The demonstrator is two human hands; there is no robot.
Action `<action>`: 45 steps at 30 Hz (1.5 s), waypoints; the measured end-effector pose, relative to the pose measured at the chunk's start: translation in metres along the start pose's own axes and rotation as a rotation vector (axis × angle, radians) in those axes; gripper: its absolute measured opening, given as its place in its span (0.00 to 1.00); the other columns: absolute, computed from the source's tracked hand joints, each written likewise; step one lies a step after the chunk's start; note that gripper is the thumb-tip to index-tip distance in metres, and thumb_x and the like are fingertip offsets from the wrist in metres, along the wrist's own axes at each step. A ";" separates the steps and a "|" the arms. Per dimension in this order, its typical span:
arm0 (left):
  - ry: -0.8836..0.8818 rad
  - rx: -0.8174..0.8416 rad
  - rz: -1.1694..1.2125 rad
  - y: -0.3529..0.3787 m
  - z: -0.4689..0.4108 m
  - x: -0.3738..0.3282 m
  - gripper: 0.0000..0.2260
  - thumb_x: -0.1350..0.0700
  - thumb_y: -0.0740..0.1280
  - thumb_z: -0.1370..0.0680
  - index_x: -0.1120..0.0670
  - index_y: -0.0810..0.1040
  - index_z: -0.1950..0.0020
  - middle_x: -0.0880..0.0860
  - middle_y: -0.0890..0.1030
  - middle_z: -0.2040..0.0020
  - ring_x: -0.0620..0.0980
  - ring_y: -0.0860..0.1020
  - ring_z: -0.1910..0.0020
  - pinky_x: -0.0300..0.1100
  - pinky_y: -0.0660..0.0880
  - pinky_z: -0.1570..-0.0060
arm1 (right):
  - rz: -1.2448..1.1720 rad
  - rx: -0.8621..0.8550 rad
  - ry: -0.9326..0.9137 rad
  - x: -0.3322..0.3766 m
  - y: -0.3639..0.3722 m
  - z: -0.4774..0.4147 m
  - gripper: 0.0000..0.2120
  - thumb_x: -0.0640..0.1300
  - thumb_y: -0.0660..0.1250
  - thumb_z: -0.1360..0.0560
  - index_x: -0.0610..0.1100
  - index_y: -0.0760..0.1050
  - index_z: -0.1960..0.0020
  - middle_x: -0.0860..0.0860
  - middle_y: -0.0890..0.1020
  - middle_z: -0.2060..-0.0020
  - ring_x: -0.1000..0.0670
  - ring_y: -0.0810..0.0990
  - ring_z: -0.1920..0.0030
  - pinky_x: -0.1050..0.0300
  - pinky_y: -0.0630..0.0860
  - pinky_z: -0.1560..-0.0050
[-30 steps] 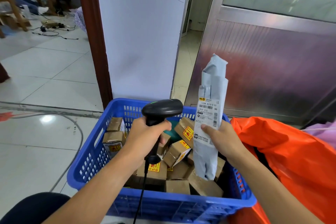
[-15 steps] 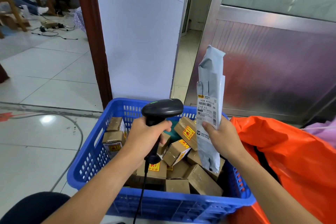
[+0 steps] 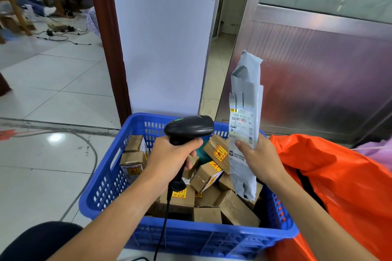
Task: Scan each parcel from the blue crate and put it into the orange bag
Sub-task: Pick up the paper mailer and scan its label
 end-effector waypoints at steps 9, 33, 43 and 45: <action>0.015 0.002 -0.003 0.000 0.000 0.000 0.06 0.53 0.75 0.22 0.55 0.83 0.50 0.49 0.84 0.65 0.46 0.79 0.70 0.39 0.78 0.64 | -0.011 0.012 0.005 0.002 0.000 0.002 0.19 0.48 0.67 0.18 0.46 0.74 0.28 0.52 0.83 0.39 0.54 0.83 0.49 0.59 0.82 0.55; 0.044 -0.011 0.010 -0.002 0.000 -0.001 0.05 0.55 0.75 0.22 0.56 0.83 0.50 0.51 0.82 0.66 0.47 0.78 0.72 0.36 0.77 0.68 | -0.456 0.090 0.288 0.010 -0.002 0.007 0.11 0.43 0.74 0.22 0.45 0.82 0.40 0.51 0.89 0.52 0.49 0.88 0.53 0.46 0.84 0.46; 0.029 -0.016 0.004 -0.003 0.000 0.000 0.05 0.55 0.75 0.22 0.55 0.83 0.50 0.50 0.82 0.66 0.47 0.78 0.71 0.35 0.76 0.68 | -0.665 0.140 0.299 0.018 -0.007 0.009 0.11 0.44 0.74 0.24 0.43 0.83 0.42 0.46 0.89 0.50 0.44 0.88 0.49 0.44 0.82 0.42; 0.026 -0.011 -0.002 -0.002 0.000 0.000 0.06 0.54 0.75 0.22 0.56 0.83 0.51 0.50 0.82 0.65 0.47 0.78 0.71 0.37 0.76 0.67 | -0.661 0.150 0.298 0.018 -0.008 0.009 0.12 0.44 0.74 0.24 0.43 0.83 0.42 0.46 0.89 0.50 0.44 0.88 0.49 0.45 0.82 0.43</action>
Point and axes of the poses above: each hand's wrist, its own z-axis away from the middle knuckle, its own y-axis out of the palm, x = y × z, the point moved 2 cm from there along -z, towards the middle knuckle
